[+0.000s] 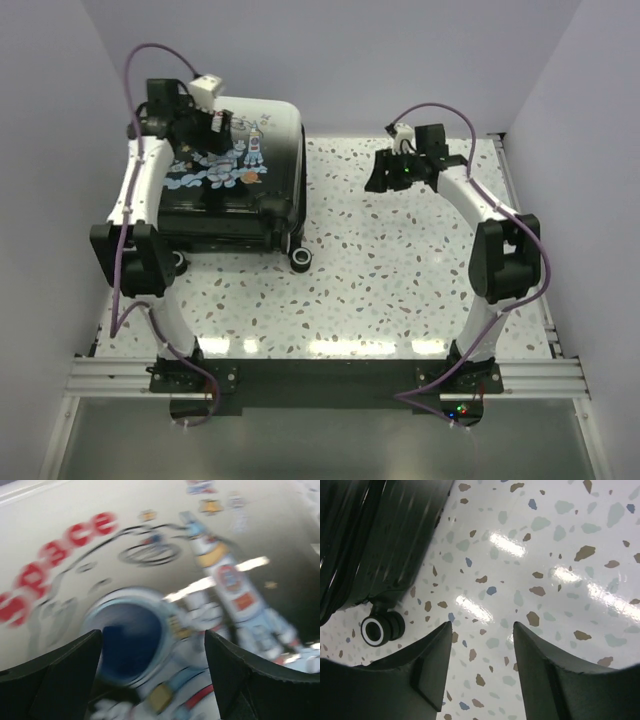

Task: Pack the luggage

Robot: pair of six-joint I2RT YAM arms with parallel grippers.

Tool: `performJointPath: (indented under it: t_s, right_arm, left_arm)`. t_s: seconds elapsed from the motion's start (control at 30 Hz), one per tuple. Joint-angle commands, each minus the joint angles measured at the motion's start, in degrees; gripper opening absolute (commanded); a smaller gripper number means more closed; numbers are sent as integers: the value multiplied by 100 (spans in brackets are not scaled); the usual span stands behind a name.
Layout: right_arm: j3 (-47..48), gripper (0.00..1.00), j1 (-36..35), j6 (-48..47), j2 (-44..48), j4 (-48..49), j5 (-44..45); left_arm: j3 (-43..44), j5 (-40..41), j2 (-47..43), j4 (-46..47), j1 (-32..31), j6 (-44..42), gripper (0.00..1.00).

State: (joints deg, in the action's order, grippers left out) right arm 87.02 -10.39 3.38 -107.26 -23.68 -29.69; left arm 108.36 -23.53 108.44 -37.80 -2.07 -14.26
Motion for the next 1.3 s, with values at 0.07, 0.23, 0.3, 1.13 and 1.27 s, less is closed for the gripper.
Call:
performJointPath:
  t_s: [0.07,0.23,0.3,1.13,1.27]
  right_arm:
    - [-10,63,-174,40,188,21,-37]
    - [148,87,-235,49,197,-75,156]
    - [175,99,-261,75,250,-75,244]
    - [-370,99,-227,-654,953,-716,534]
    - [-274,99,80,-812,1093,-1164,640]
  left_arm:
    - [1038,945,-60,-895,1409,-208,92]
    - [1038,1385,220,-957,2375,-734,100]
    - [1038,1587,370,-1001,2561,-937,100]
    - [-1527,-161,503,-545,603,-1977,100]
    - [-1624,-345,450,-465,50,-1581,100]
